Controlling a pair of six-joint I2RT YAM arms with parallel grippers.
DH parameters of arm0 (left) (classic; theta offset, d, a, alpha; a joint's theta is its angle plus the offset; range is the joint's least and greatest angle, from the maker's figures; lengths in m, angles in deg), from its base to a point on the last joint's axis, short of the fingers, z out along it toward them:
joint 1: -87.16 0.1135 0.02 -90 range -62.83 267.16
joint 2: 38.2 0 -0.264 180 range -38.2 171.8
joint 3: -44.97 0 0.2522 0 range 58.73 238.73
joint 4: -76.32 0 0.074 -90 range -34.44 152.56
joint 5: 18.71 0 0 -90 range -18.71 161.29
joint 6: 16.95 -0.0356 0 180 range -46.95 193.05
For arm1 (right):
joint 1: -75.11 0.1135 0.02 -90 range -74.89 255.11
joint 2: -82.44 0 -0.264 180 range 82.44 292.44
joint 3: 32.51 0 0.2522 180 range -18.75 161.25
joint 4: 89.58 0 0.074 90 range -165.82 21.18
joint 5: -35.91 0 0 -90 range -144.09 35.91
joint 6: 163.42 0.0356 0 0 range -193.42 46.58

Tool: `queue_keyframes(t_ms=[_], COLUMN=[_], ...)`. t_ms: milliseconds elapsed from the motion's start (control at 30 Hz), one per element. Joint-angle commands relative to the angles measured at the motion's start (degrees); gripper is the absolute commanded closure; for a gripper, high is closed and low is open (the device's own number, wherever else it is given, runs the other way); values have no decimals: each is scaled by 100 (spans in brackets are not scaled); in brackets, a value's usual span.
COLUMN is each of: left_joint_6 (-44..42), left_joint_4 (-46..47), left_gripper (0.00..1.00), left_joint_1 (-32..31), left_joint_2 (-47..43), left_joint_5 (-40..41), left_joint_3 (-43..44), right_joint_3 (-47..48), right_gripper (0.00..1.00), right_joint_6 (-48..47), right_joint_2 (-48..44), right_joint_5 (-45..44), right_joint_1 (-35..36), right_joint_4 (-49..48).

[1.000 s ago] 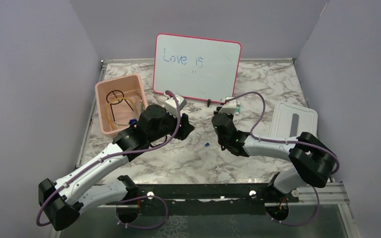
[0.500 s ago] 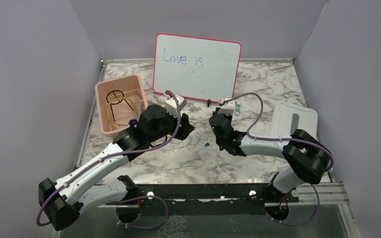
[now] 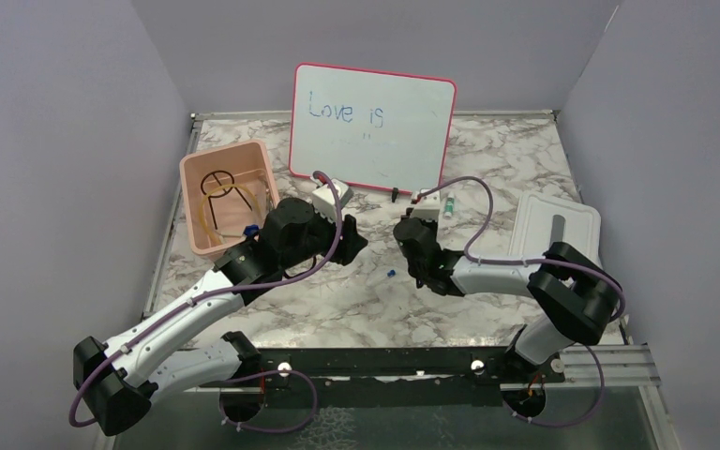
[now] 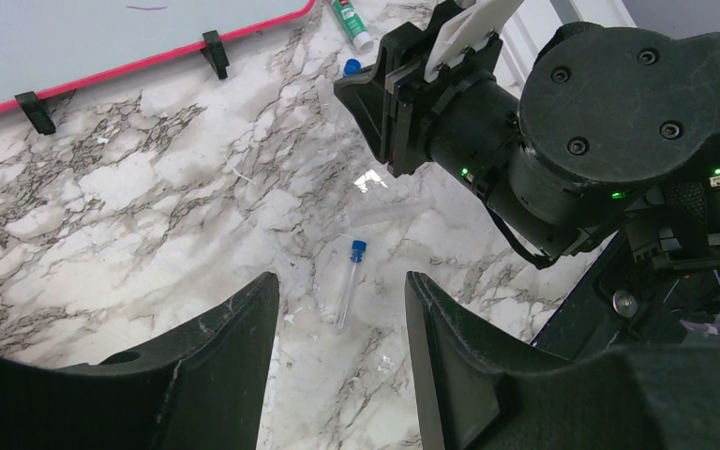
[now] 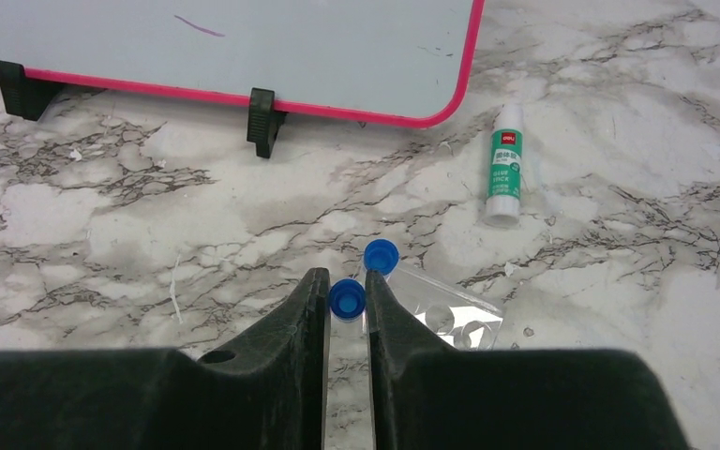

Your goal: Organize the chemistry lab equipment

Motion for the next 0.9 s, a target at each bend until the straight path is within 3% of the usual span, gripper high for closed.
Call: queue_keyframes(t_ms=[0,267,367,567,667,867], left_joint_6=[-30,-31,-31,8,77,100], left_joint_4=[106,100,101,99,115,208], left_gripper=[45,45,45,42,31,27], left_joint_1=[-25,-25,-21,-25,-25,-25], left_joint_2=[-17,-20,-16,41,71,312], left_joint_5=[92,113,117,132,227,99], left_joint_3=[-58,-54,-59,-50,-81,-176], right_joint_3=[-99,9,82,253,393,541], right_gripper=[78,64,52,40,38,38], right_joint_6=[5,414,707,1181,1401,1773], right_joint_2=[63,102,-130,-792,-1126,-1755], right_joint_5=[66,37,-65,-100,24,652], right_joint_1=[26,26,26,26,15,-75], right_joint_4=[-148,224,593,1467,2006,3101])
